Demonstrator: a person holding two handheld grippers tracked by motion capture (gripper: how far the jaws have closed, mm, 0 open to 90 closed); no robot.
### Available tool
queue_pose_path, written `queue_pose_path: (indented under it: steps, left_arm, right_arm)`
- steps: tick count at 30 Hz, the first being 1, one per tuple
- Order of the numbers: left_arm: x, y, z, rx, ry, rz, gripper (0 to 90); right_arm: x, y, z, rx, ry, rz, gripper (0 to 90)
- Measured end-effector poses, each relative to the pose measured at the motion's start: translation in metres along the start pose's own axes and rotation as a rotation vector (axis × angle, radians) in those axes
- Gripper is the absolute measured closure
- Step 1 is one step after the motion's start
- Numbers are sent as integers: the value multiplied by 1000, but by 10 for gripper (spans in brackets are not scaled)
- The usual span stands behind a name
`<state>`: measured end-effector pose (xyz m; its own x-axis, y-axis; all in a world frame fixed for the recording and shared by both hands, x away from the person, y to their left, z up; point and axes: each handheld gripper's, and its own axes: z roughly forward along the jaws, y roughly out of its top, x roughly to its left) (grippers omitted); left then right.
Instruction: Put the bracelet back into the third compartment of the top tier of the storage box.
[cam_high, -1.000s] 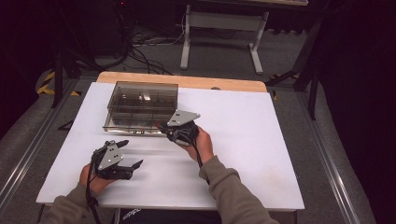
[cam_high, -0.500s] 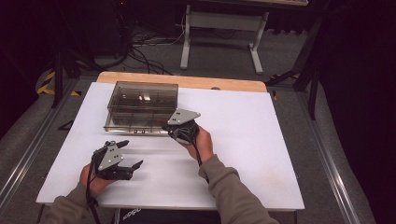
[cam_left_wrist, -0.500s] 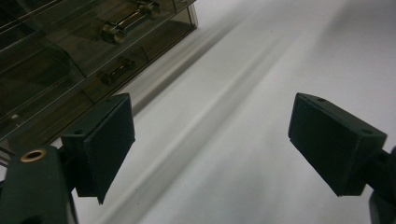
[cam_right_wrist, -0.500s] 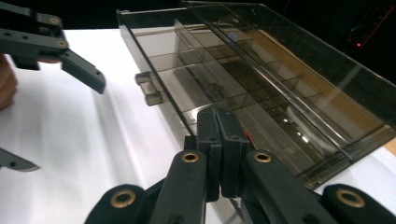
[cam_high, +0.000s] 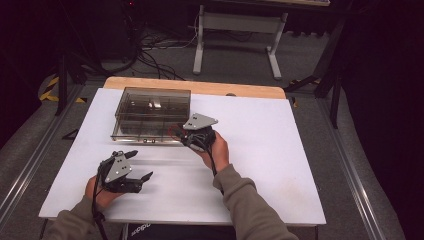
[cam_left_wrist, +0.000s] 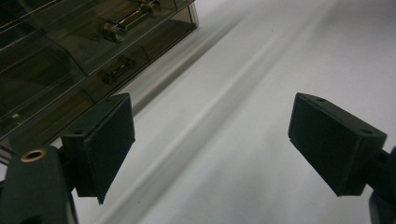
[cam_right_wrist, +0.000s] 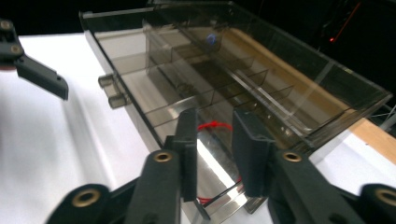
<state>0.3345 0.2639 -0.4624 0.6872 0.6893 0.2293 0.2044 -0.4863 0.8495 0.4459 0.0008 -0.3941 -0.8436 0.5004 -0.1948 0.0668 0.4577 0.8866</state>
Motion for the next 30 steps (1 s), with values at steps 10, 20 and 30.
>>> queue_pose_path:
  steps: [10, 20, 30]
  left_arm:
    - [2, 0, 0, 7, 17, 3, 169]
    - [2, 0, 1, 16, 13, 5, 172]
    - [2, 0, 1, 16, 17, 2, 172]
  right_arm:
    - [-2, 6, -17, -50, -49, 6, 599]
    - [-4, 8, -30, -68, -96, 11, 448]
    - [-9, 4, -42, -89, -175, 33, 250]
